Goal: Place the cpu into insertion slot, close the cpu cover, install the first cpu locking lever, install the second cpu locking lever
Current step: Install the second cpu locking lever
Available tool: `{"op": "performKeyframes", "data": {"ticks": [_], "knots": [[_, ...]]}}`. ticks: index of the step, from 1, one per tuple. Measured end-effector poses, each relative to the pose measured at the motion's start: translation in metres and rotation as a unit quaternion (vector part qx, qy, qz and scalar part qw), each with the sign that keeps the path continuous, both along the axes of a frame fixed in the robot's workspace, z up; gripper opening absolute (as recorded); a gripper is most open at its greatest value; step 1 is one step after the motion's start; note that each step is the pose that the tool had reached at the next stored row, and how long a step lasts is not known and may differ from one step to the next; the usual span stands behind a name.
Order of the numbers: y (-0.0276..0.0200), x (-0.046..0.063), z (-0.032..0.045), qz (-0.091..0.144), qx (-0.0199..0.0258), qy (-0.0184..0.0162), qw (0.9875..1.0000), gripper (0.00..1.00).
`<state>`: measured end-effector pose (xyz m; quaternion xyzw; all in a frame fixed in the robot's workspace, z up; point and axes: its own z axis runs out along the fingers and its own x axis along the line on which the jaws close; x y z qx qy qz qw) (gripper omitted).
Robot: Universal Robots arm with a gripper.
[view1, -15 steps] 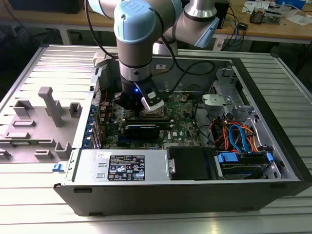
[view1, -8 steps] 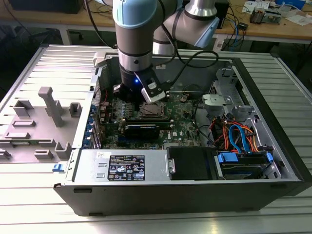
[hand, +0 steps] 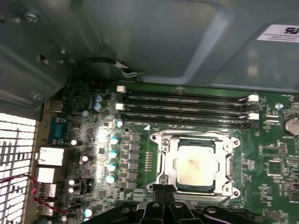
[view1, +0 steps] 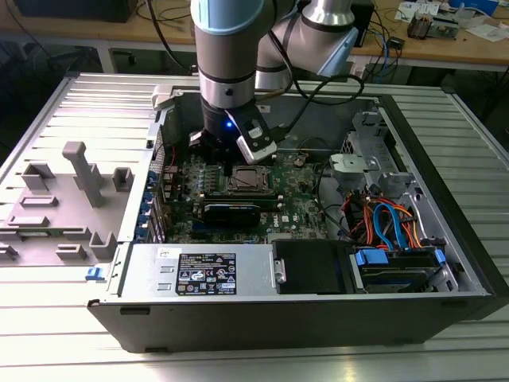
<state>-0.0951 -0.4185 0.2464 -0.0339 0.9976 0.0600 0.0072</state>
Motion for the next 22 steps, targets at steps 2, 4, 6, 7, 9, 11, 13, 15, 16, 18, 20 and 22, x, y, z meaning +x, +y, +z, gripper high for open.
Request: {"op": "performKeyframes", "data": {"ticks": [2,4,6,7,9,11,13,15,16,18,20,22], "knots": [[0.0,0.003,0.0049,0.0,-0.0001,0.0004,1.0,0.11],[0.0001,0.004,0.0109,0.0,0.0,0.0008,1.0,0.11],[0.0001,0.009,0.014,0.0,0.0,0.0021,1.0,0.11],[0.0,0.012,0.014,0.0,0.0,0.0033,1.0,0.11],[-0.001,0.016,0.014,0.0,0.0,0.0064,1.0,0.11],[-0.0068,0.017,0.0138,0.0,0.0,0.0087,1.0,0.11],[-0.0151,0.018,0.0132,-0.001,0.0,0.0101,0.9999,0.11],[-0.0182,0.02,0.0125,-0.001,0.0,0.0109,0.9999,0.11],[-0.0198,0.022,0.0115,-0.001,0.0,0.0115,0.9999,0.11],[-0.0218,0.023,0.0084,-0.002,0.0001,0.0116,0.9999,0.11],[-0.0228,0.022,0.004,-0.002,0.0,0.0116,0.9999,0.11],[-0.0228,0.02,-0.0028,-0.002,0.0002,0.0116,0.9999,0.11]]}}
